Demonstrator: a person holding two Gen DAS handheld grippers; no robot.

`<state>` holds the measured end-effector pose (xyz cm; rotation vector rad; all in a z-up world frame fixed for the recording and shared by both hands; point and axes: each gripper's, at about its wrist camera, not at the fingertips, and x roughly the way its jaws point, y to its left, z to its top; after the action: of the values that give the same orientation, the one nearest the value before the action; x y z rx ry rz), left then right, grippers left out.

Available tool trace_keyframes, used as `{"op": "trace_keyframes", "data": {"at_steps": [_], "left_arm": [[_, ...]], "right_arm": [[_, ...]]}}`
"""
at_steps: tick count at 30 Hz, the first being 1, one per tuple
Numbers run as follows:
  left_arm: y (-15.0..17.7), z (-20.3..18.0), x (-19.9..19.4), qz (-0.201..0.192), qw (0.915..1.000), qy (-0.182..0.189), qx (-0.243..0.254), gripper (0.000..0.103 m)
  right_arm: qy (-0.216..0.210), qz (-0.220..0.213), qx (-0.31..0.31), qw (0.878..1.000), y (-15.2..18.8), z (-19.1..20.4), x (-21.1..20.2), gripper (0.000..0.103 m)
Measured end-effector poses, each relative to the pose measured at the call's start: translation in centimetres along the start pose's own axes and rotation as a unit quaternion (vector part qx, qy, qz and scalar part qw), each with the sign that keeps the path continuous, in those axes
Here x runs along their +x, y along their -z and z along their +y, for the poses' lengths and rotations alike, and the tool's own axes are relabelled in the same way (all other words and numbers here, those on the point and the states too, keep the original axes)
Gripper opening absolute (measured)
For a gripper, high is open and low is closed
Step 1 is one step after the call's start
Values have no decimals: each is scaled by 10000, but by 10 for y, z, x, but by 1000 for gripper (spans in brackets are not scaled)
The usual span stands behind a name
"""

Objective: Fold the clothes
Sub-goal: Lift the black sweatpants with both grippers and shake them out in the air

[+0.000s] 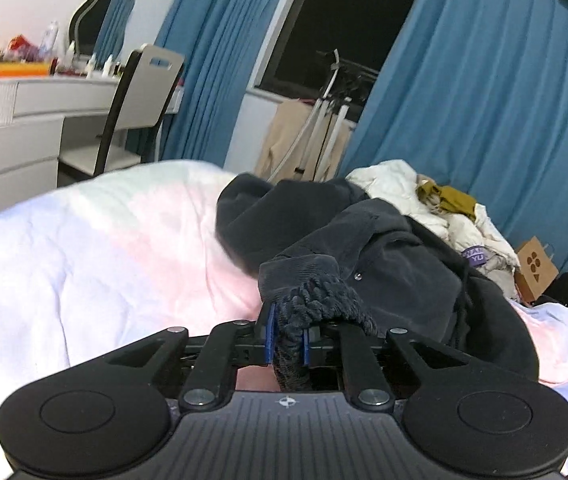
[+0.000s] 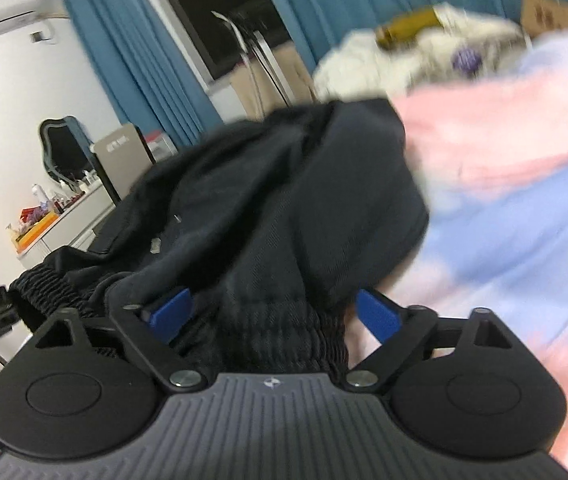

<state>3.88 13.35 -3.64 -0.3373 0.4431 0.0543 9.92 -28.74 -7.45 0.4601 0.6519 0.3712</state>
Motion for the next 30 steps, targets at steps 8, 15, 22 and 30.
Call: {"op": "trace_keyframes", "data": {"at_steps": [8, 15, 22, 30], "left_arm": [[0, 7, 18, 189, 9994, -28, -272, 40], [0, 13, 14, 538, 9959, 358, -628, 72], [2, 14, -8, 749, 9919, 605, -827, 86], [6, 18, -26, 639, 9810, 1332, -1255, 103]], "right_arm": [[133, 4, 118, 9998, 0, 2, 2, 47], [204, -79, 198, 9996, -2, 5, -2, 30], [215, -424, 213, 9986, -11, 17, -35, 21], [725, 555, 1262, 9878, 13, -30, -18, 24]]}}
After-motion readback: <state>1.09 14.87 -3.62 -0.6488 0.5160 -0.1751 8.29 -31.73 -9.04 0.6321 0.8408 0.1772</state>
